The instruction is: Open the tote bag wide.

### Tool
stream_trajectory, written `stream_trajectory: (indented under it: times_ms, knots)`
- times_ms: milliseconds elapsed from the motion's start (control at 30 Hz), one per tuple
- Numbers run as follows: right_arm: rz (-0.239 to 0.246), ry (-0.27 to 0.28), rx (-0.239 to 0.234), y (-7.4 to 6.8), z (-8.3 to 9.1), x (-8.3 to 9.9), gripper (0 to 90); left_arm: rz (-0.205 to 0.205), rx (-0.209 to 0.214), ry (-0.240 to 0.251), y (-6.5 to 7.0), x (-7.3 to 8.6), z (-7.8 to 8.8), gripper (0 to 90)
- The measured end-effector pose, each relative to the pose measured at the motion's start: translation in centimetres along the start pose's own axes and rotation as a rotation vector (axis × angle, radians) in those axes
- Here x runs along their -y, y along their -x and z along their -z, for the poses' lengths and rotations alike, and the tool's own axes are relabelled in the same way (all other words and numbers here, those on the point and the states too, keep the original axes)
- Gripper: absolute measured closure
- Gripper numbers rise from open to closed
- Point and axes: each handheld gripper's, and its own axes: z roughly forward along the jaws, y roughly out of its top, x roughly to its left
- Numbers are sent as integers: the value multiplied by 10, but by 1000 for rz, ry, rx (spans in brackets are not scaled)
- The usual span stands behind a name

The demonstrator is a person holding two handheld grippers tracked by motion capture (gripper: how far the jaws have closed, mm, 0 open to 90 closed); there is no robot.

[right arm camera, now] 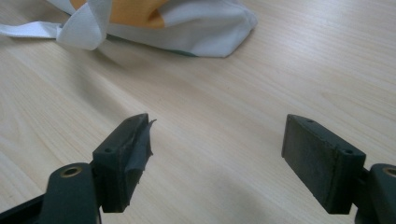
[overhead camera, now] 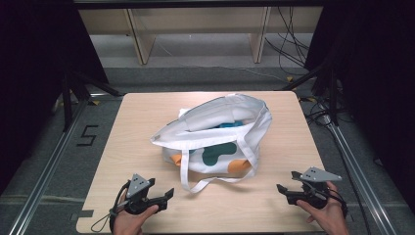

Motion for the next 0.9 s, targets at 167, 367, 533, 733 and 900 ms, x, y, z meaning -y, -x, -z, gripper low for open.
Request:
stream_trajectory:
  times_ms: [167,367,533,733,900]
  knots:
    - [-11,0,-20,0,-1,0,245,-5,-2,-4,0,0,0,208]
    - [-19,-29,-42,0,-1,0,237,-9,-7,-18,-1,0,0,206]
    - [0,-26,-42,1,-1,0,226,-8,-4,-18,0,0,-1,207]
    - [-8,-26,-46,1,-2,0,220,-4,-11,-15,-1,0,0,207]
    - [-15,-26,-48,1,-1,0,203,-7,-16,-20,-1,0,1,223]
